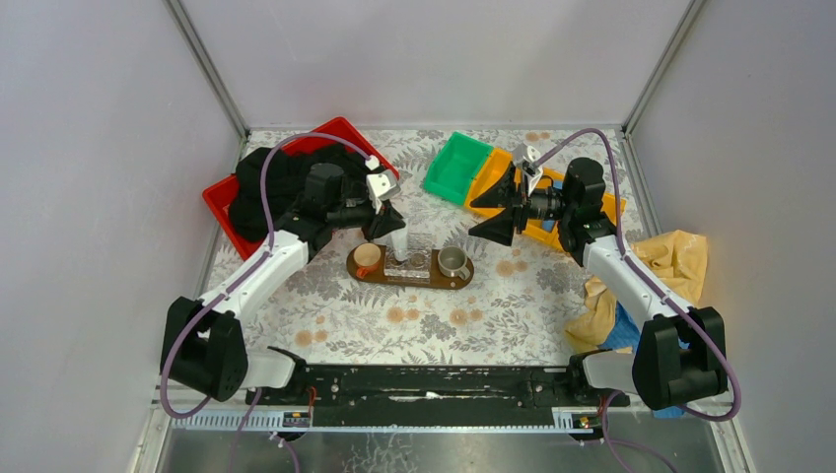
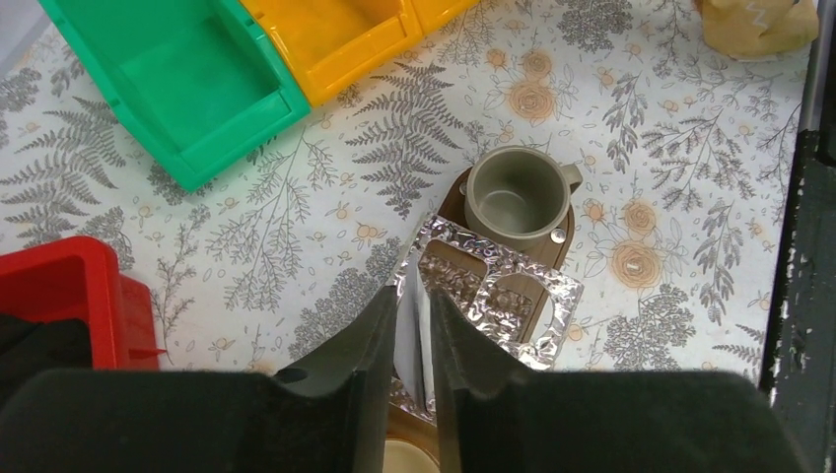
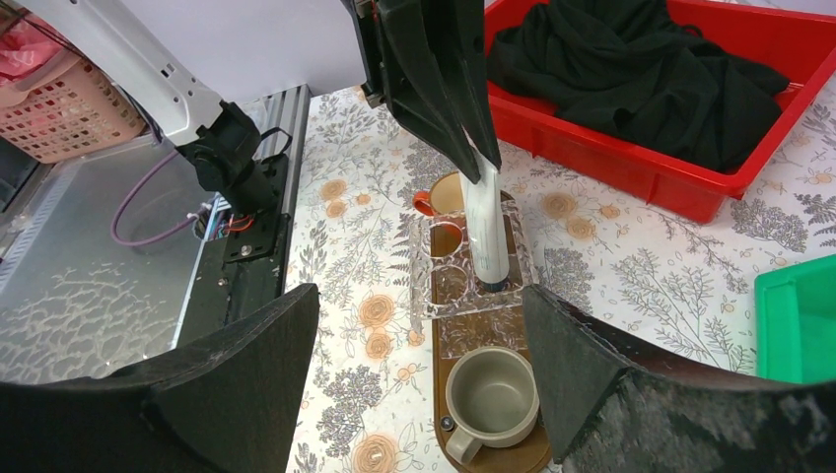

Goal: Prepare toiletry sets of a toothbrush and toothpaste on the tray

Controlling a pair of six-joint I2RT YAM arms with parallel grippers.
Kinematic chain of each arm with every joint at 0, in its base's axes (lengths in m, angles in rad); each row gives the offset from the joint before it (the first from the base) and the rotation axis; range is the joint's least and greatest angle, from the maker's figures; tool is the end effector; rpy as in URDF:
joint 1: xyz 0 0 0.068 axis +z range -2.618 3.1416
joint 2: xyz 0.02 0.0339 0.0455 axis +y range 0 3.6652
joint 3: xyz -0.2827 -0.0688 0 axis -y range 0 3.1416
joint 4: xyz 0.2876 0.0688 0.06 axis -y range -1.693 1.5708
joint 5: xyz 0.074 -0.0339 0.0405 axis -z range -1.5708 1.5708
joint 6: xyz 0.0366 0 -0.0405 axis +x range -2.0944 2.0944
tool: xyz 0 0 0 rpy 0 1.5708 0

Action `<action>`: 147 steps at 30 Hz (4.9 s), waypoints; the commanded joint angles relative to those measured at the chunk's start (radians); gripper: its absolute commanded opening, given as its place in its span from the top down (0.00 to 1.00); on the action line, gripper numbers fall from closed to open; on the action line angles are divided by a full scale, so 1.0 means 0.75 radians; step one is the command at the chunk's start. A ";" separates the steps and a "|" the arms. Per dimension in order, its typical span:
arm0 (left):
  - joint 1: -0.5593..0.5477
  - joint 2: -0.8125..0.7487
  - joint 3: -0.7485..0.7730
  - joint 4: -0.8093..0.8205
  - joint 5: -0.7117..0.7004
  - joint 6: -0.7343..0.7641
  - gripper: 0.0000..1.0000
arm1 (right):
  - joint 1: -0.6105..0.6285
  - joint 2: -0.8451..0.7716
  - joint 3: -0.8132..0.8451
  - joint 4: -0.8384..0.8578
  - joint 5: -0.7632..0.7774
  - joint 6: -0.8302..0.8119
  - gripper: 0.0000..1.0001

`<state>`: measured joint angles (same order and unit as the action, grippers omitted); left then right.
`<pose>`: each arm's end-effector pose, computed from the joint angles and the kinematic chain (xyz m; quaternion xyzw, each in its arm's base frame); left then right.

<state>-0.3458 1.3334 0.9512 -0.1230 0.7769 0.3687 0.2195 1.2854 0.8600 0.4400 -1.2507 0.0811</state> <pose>0.3021 -0.1361 0.2882 0.4590 0.6796 -0.3209 0.4738 0.2976 0.1020 0.3220 -0.4553 0.5389 0.4927 0.5094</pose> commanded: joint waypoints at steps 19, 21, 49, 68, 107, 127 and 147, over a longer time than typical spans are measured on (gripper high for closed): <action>0.037 -0.432 -0.017 0.233 -0.301 -0.428 0.00 | -0.132 -0.055 0.105 -0.222 0.025 -0.143 0.17; 0.043 -0.481 -0.025 0.214 -0.327 -0.476 0.00 | -0.177 -0.055 0.146 -0.321 0.082 -0.186 0.17; 0.046 -0.992 -0.411 0.078 -0.830 -0.541 0.00 | -0.280 0.724 0.758 -1.026 1.781 -0.112 0.47; 0.046 -0.989 -0.414 0.076 -0.825 -0.542 0.00 | -0.280 0.875 0.797 -1.026 1.757 -0.099 0.40; 0.045 -0.976 -0.414 0.076 -0.795 -0.547 0.00 | -0.248 1.045 1.066 -1.196 1.774 -0.079 0.49; 0.046 -0.978 -0.416 0.080 -0.795 -0.545 0.00 | -0.239 1.090 1.070 -1.222 1.711 0.080 0.50; 0.046 -0.978 -0.417 0.080 -0.791 -0.546 0.00 | -0.364 0.888 0.880 -1.009 1.412 0.087 1.00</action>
<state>-0.3180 0.6048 0.6518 -0.0761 0.1757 -0.0502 -0.0277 2.0480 1.5597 -0.3435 -0.0841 0.1612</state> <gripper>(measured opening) 0.998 0.219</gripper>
